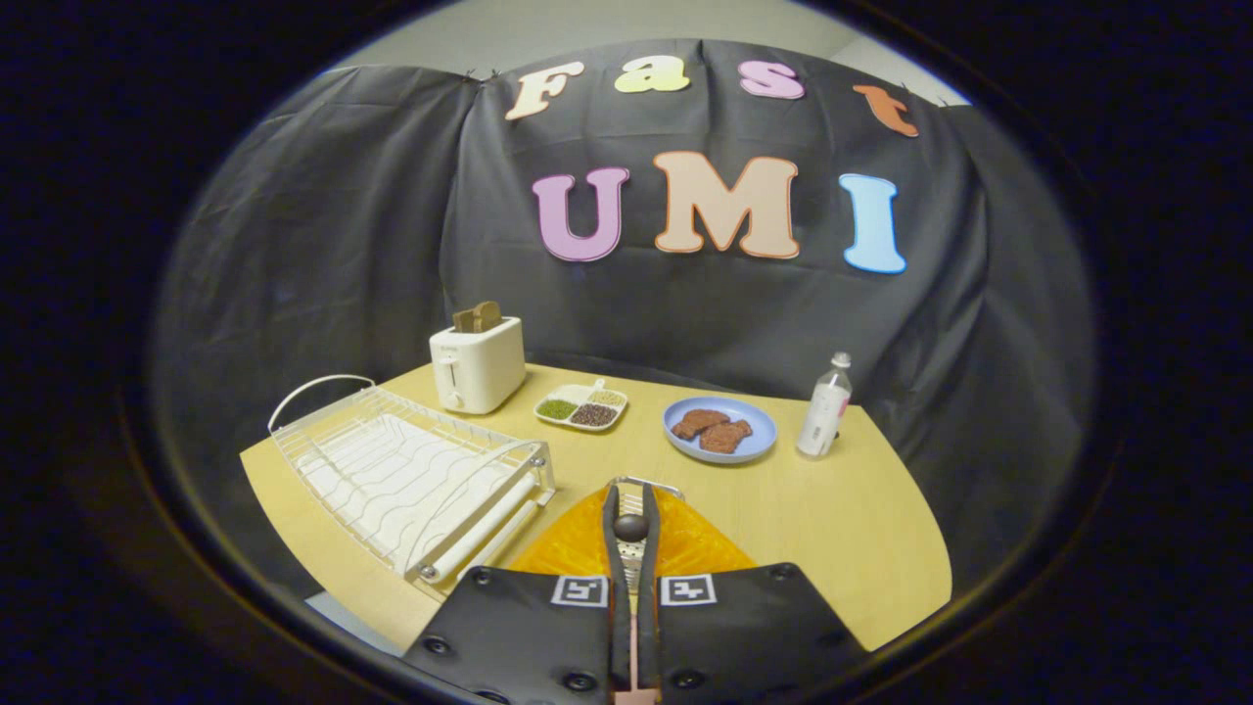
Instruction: Take the plate from the dish rack, then take the spoon from the basket and place it into the plate.
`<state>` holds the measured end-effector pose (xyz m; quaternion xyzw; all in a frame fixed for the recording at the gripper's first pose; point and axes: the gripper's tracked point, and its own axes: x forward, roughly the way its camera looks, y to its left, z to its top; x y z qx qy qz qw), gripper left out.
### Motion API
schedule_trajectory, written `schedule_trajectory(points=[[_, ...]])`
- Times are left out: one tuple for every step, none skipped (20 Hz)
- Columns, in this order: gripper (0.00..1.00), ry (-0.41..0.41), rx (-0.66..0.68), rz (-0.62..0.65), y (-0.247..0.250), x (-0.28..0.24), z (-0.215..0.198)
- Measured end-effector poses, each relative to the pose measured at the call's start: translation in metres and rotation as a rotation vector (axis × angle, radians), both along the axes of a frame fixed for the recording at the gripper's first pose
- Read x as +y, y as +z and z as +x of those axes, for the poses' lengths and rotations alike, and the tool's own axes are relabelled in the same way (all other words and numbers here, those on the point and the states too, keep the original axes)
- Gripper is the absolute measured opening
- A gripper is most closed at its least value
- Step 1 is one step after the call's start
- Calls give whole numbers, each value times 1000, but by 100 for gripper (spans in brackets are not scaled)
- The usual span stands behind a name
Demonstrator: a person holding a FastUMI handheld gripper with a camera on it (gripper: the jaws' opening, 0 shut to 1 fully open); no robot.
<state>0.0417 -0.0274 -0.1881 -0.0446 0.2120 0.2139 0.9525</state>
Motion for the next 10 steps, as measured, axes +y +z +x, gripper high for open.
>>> schedule_trajectory(points=[[6,-5,2,3,6,-2,-6],[6,-16,-2,11,12,-5,-10],[6,-27,-4,19,19,-8,-16],[6,-37,-6,27,24,-10,-22],[6,-44,-5,36,29,-13,-28],[6,-44,-2,49,33,-14,-35],[6,-45,-3,61,36,-16,-41],[6,-49,-3,63,38,-20,-46],[6,-57,-2,59,38,-25,-51],[5,-62,-1,54,37,-30,-56]])
